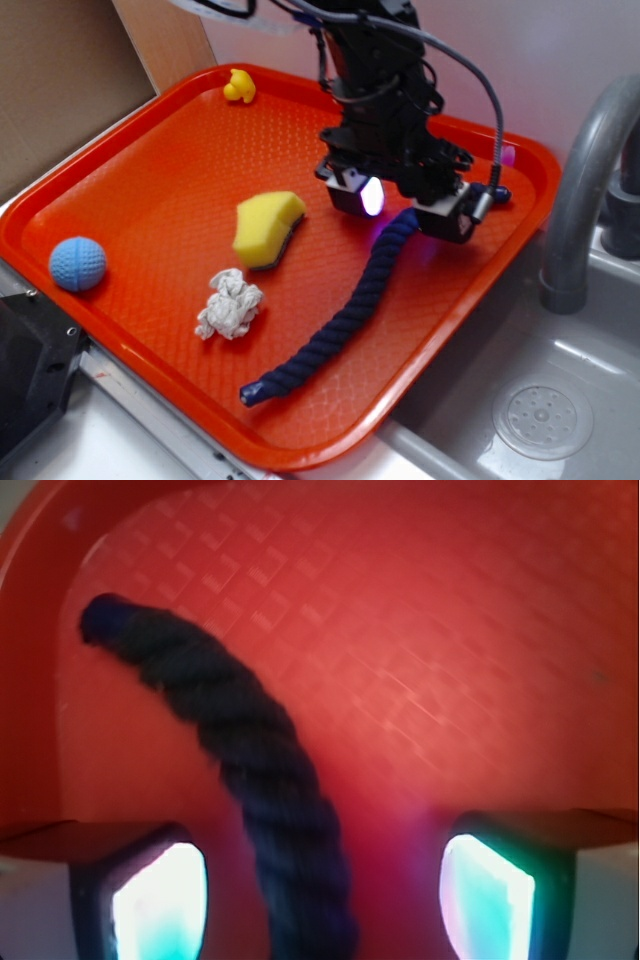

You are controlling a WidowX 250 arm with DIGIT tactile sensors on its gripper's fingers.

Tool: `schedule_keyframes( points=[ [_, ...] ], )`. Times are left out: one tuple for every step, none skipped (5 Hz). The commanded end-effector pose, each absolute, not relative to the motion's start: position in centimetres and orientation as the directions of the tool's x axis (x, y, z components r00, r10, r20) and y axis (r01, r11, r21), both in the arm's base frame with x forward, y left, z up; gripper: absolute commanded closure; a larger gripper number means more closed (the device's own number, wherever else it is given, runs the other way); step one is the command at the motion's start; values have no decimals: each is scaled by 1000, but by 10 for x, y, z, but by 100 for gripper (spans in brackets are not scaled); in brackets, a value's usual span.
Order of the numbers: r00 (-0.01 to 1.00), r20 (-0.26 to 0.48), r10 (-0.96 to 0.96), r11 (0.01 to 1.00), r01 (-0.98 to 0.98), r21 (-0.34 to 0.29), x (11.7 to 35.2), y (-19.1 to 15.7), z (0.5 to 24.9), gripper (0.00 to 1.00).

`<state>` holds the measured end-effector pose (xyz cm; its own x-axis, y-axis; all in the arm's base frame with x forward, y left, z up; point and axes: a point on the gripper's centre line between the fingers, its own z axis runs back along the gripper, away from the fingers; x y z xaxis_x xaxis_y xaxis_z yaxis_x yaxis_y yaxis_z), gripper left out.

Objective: Grab the blue rope.

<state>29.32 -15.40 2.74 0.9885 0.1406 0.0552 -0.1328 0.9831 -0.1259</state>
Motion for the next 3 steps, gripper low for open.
schedule_keyframes(
  points=[
    [994, 65, 87, 982, -74, -173, 297, -168, 22, 14],
    [995, 69, 66, 988, -56, -141, 296, -169, 19, 100],
    [995, 80, 55, 992, -45, -122, 293, -167, 18, 100]
  ],
)
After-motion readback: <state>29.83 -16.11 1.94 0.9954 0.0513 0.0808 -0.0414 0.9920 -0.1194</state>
